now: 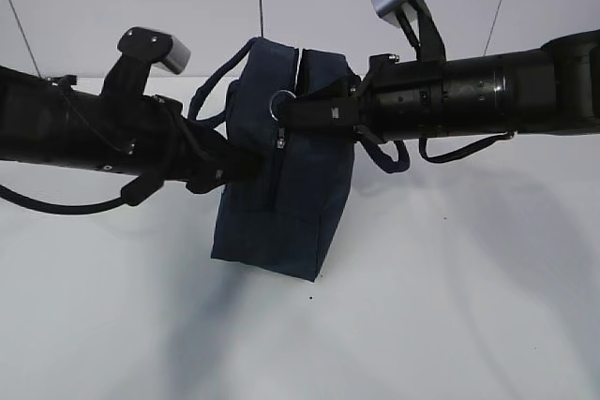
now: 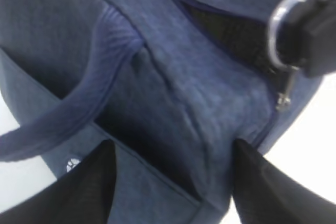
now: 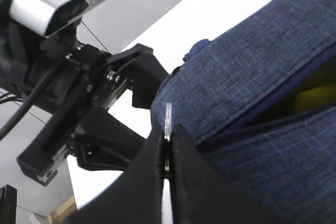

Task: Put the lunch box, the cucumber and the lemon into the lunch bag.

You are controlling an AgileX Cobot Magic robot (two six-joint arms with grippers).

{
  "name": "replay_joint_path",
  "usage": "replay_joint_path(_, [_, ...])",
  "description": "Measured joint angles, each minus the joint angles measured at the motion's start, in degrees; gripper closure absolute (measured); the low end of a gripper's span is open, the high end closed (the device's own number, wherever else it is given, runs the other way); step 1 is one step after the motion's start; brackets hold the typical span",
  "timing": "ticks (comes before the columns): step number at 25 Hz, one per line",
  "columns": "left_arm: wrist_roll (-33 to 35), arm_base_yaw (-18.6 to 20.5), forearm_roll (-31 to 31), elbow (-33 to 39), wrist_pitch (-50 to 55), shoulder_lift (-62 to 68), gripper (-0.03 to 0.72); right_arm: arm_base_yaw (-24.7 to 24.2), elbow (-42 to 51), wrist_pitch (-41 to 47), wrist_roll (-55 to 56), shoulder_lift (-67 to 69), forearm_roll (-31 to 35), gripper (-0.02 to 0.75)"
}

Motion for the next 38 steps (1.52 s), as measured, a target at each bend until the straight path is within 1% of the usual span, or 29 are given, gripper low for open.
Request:
replay_joint_path(1, [0.00,0.00,0.00,0.00,0.23,0.13,0.280,0.00,0.00,0.00,0.00,0.00,0.00,0.738])
replay_joint_path(3, [0.00,0.00,0.00,0.00,0.82,0.28,0.383,0.00,0.00,0.00,0.13,0.00,0.10,0.738])
replay_joint_path(6, [0.00,0.00,-0.08,0.00,2.33,0.28,0.603,0.00,0.00,0.00,0.21,0.00,0.10,0.738])
replay_joint_path(8, [0.00,0.00,-0.08,0.00,3.19,0.36,0.664,0.00,0.00,0.00,0.21,0.00,0.10,0.738])
replay_joint_path(9, [-0.12,0.00,0.15,0.00,3.63,0.36,0.678,0.00,0.00,0.00,0.24,0.00,0.10,0.738])
replay_joint_path(17, [-3.38,0.00,3.43,0.00,4.40,0.36,0.692,0.00,0.00,0.00,0.34,0.00,0.10,0.738])
replay_joint_path(21, [-4.77,0.00,4.05,-0.12,4.40,0.36,0.693,-0.34,-1.77,0.00,0.55,0.00,-0.13,0.738])
replay_joint_path(29, [-5.52,0.00,4.24,-0.49,4.40,0.36,0.693,-0.39,-5.42,-4.16,1.55,0.00,-0.69,0.738])
replay_joint_path(38, [-5.99,0.00,4.34,-0.49,4.52,0.36,0.694,-0.39,-7.99,-11.01,1.30,0.00,-0.69,0.738])
